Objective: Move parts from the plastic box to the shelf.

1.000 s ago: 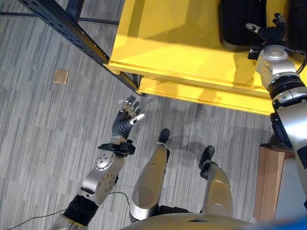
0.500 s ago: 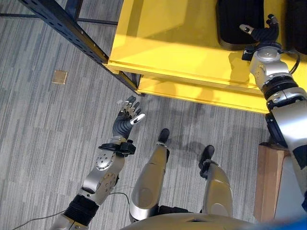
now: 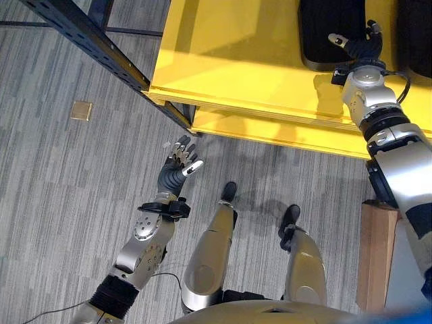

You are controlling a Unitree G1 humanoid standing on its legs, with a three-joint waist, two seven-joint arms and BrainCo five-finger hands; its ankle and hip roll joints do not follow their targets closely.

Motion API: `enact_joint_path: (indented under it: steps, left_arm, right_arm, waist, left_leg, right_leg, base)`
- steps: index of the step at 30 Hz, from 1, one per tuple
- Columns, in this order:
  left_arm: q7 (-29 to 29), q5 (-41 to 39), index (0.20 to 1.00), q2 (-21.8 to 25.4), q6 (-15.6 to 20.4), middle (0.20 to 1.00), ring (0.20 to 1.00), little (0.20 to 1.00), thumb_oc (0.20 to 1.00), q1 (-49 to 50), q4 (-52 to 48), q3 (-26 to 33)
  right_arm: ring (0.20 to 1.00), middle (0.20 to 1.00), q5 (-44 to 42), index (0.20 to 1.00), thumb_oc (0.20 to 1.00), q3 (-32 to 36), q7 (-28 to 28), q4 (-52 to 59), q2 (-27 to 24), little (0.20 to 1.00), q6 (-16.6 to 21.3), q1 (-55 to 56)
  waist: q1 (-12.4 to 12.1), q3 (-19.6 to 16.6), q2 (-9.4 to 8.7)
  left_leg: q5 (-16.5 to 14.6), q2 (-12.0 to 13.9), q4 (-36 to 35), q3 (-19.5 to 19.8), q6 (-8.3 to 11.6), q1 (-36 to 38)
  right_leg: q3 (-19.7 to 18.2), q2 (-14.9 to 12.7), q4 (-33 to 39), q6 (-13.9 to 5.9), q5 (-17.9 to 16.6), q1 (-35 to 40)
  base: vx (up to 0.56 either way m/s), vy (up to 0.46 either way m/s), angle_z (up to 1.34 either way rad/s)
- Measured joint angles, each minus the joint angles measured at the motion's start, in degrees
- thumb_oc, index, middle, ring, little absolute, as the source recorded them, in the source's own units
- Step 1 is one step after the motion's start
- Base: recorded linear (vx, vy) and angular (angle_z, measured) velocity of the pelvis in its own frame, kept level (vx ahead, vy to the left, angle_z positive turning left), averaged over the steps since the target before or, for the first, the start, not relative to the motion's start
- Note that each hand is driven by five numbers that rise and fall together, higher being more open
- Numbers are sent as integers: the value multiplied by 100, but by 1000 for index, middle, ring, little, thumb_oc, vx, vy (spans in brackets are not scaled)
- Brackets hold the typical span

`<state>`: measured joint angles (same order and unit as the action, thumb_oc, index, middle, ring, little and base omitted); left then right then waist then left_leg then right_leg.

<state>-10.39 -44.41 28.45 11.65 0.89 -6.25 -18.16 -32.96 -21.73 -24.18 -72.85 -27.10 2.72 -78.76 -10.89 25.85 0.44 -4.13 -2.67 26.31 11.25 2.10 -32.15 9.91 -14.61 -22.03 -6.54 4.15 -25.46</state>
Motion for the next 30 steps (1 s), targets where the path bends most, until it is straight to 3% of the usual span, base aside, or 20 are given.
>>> enact_joint_path:
  steps: [30]
  left_arm:
    - [-108,-20,1000,0,0,1000,1000,1000,1000,-3,1,1]
  right_arm:
    - [1000,1000,-228,1000,1000,106,-92,1,325,1000,231,0]
  waist:
    - [17,-19,34]
  left_leg:
    - [-1,14,12,-10,1,1]
  right_leg:
    - [-2,10,0,5,-3,-1]
  base:
    - [0,0,0]
